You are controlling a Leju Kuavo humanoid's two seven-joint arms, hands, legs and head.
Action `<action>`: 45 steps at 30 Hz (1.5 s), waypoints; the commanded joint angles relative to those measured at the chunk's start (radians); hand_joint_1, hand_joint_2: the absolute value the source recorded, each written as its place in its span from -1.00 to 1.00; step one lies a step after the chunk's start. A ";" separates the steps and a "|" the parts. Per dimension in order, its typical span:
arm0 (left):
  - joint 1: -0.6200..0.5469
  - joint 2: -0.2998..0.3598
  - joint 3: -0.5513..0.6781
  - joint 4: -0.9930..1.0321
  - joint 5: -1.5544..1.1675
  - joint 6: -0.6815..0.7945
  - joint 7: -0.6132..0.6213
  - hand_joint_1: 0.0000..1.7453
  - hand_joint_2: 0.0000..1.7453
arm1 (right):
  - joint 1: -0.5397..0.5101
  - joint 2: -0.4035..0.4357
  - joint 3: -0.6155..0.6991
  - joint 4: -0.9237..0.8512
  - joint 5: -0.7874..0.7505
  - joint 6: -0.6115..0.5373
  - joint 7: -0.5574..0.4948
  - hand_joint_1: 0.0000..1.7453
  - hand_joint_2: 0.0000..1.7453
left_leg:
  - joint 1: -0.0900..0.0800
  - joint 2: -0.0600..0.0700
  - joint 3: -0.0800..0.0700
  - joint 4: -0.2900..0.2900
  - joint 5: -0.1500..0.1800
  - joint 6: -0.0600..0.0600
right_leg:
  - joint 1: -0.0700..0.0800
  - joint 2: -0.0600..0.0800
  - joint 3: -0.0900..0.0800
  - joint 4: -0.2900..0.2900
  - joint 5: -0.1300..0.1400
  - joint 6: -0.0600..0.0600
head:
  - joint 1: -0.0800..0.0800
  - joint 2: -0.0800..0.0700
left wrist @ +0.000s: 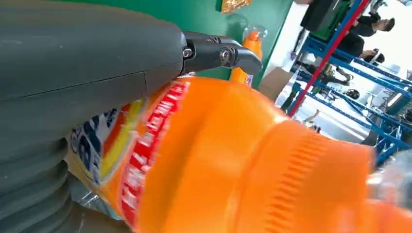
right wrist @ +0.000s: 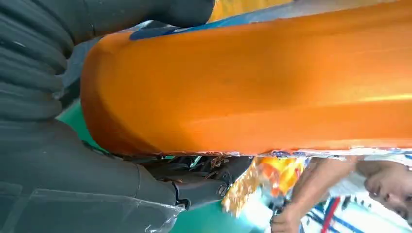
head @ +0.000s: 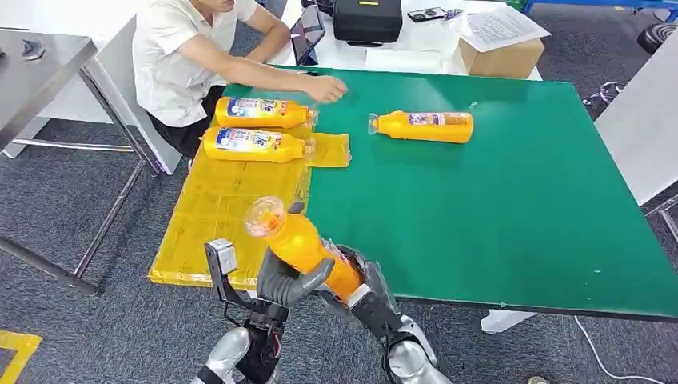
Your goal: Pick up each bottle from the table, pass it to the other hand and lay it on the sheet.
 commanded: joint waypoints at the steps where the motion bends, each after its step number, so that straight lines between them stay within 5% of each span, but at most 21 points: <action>1: -0.054 0.009 0.005 0.060 -0.006 0.038 0.032 1.00 1.00 | -0.035 -0.005 0.059 0.134 0.113 -0.113 -0.016 1.00 1.00 | 0.001 0.000 0.003 -0.001 -0.001 -0.002 | 0.001 0.000 0.003 -0.001 -0.001 -0.002 | 0.000 0.000; 4: -0.062 0.009 0.004 0.078 -0.007 0.037 0.033 1.00 1.00 | -0.041 0.007 0.071 0.135 0.118 -0.112 -0.016 1.00 1.00 | 0.001 0.000 0.003 -0.001 -0.001 -0.002 | 0.001 0.000 0.003 -0.001 -0.001 -0.002 | 0.000 0.000; 7: -0.073 0.000 0.008 0.105 -0.017 0.031 0.014 1.00 1.00 | -0.038 0.009 0.084 0.127 0.091 -0.093 -0.018 0.76 1.00 | 0.001 0.000 0.003 -0.001 -0.001 -0.002 | 0.001 0.000 0.003 -0.001 -0.001 -0.002 | 0.000 0.000; 8: -0.072 -0.001 0.011 0.104 -0.016 0.029 0.013 1.00 1.00 | -0.034 0.010 0.087 0.123 0.080 -0.088 -0.021 0.48 1.00 | 0.001 0.000 0.004 -0.001 -0.001 -0.002 | 0.001 0.000 0.004 -0.001 -0.001 -0.002 | 0.000 0.000; 9: -0.071 -0.001 0.011 0.103 -0.016 0.029 0.012 1.00 1.00 | -0.033 0.010 0.088 0.122 0.078 -0.087 -0.022 -0.96 1.00 | 0.001 -0.001 0.004 -0.001 -0.001 -0.002 | 0.001 0.000 0.004 -0.001 -0.001 -0.002 | 0.000 0.000; 25: -0.072 0.000 0.094 0.046 0.068 0.014 0.013 1.00 1.00 | 0.019 0.034 0.077 0.008 -0.031 -0.060 -0.083 -1.00 1.00 | 0.001 0.000 0.002 0.000 -0.001 -0.002 | 0.001 0.000 0.002 0.000 -0.001 -0.002 | 0.000 0.000; 30: -0.052 -0.008 0.247 -0.125 0.088 0.097 -0.058 1.00 1.00 | 0.089 0.033 0.057 -0.193 -0.112 -0.359 -0.083 -1.00 1.00 | 0.001 0.000 0.001 0.001 -0.002 -0.002 | 0.001 0.000 0.000 0.002 -0.002 -0.002 | 0.000 0.000; 33: -0.059 0.004 0.258 -0.152 0.055 0.127 -0.064 1.00 1.00 | 0.091 0.024 0.054 -0.213 -0.121 -0.391 -0.083 -1.00 1.00 | 0.001 0.000 0.000 0.002 -0.001 -0.002 | 0.001 0.001 0.000 0.002 -0.001 -0.002 | 0.000 0.000; 37: -0.141 0.103 0.194 -0.014 -0.588 0.537 -0.191 1.00 1.00 | 0.208 0.108 -0.246 -0.475 0.050 -0.449 -0.083 -1.00 1.00 | 0.001 -0.003 0.001 0.001 0.000 -0.002 | 0.001 -0.003 0.001 0.001 -0.002 -0.002 | 0.001 0.000; 41: -0.153 0.113 0.237 0.037 -0.728 0.477 -0.155 1.00 1.00 | 0.233 0.233 -0.578 -0.713 0.135 -0.449 -0.083 -1.00 1.00 | 0.001 -0.003 0.002 0.000 0.000 -0.003 | 0.000 -0.003 0.001 0.002 -0.002 -0.003 | 0.000 0.000; 45: -0.154 0.113 0.236 0.038 -0.742 0.471 -0.148 1.00 1.00 | 0.233 0.235 -0.595 -0.723 0.132 -0.449 -0.083 -1.00 1.00 | 0.000 -0.004 -0.001 0.000 0.001 -0.001 | -0.001 -0.004 0.000 0.001 0.000 -0.001 | 0.000 0.000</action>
